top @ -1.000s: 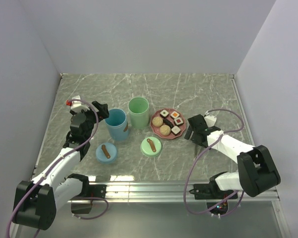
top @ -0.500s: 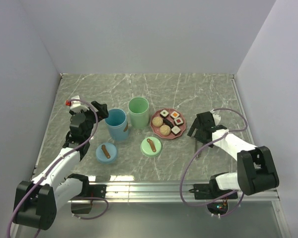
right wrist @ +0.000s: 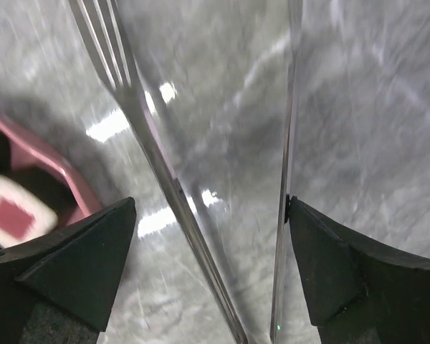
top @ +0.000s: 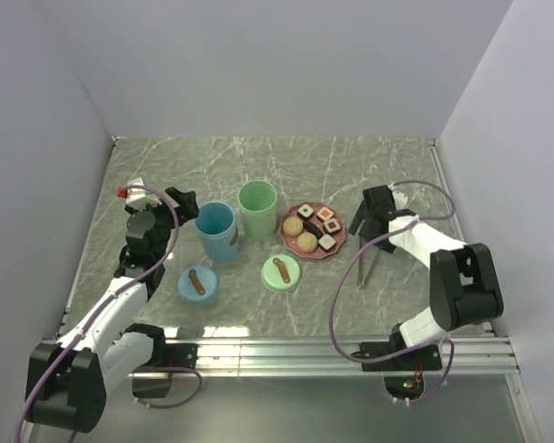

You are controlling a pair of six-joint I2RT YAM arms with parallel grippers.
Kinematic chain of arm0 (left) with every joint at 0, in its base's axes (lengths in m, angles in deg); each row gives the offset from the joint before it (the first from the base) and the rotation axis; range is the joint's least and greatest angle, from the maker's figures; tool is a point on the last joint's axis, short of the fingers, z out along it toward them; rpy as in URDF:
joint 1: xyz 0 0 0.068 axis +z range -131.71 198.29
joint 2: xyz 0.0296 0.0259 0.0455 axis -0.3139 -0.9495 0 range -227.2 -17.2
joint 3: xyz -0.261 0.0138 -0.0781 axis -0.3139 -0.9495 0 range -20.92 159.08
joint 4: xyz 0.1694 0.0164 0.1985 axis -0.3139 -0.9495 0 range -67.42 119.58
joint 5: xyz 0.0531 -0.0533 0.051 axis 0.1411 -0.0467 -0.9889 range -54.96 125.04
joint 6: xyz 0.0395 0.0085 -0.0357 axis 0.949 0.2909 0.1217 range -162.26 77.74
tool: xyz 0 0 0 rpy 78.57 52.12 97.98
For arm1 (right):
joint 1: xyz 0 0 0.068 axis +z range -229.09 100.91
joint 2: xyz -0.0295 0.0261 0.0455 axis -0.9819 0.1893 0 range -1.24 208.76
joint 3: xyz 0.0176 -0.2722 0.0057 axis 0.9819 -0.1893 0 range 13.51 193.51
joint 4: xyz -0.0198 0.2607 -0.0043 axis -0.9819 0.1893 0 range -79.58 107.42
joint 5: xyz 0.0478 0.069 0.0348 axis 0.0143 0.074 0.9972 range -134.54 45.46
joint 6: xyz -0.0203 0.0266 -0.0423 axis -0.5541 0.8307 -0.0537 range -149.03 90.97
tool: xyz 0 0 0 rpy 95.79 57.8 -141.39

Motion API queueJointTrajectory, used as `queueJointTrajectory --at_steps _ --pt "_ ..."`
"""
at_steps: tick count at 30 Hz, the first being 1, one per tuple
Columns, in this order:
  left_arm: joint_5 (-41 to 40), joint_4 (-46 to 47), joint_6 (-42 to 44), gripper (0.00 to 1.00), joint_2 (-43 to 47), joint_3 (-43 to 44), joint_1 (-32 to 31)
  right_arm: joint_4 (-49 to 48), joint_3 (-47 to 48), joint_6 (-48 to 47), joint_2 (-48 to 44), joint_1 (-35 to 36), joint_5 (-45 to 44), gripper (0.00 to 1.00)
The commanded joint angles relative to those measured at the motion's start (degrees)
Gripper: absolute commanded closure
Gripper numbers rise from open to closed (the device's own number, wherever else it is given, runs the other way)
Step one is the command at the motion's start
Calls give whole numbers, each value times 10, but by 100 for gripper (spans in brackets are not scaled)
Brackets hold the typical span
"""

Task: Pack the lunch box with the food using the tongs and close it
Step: Grab the clamp with the right arm

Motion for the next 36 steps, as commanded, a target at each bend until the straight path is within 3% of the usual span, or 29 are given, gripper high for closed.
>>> queueJointTrajectory --at_steps 1,9,19,32,36 --pt "15 12 -7 1 3 11 3 20 48 -8 27 -7 -44 7" --pt "21 10 -9 1 6 9 8 38 117 -16 126 -10 -49 11" --pt "26 18 -12 0 -5 9 10 30 168 -33 156 -21 -41 15" --pt "25 20 -14 0 -11 10 11 72 421 -70 315 -47 -10 18" --pt "26 17 -14 1 -15 12 11 79 454 -68 324 -52 -4 17"
